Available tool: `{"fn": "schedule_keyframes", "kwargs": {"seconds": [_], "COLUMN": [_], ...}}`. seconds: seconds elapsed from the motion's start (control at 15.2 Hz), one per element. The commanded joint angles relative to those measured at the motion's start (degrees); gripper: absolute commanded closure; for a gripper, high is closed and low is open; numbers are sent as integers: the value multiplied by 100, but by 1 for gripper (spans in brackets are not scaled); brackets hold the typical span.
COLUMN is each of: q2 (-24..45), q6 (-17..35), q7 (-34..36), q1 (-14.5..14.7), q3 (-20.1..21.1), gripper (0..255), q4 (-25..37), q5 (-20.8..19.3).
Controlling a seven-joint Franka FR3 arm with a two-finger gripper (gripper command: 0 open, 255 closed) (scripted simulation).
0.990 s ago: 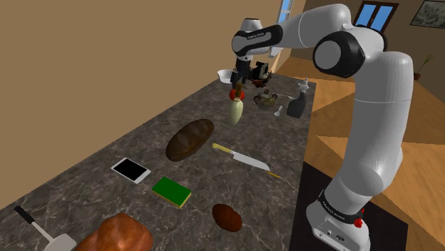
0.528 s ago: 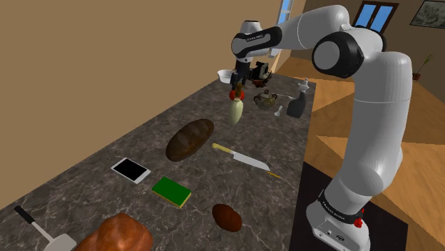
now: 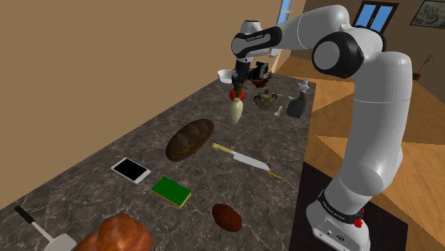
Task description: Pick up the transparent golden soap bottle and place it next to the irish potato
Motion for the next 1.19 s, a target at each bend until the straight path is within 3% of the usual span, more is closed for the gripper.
{"fn": "schedule_keyframes", "kwargs": {"seconds": [0.0,1.12], "q2": [0,-108], "q6": [0,-1106], "q7": [0,7], "q1": [0,-24], "q3": [-1,-22], "gripper": [255,255], "q4": [0,1002], "q5": [0,-28]}}
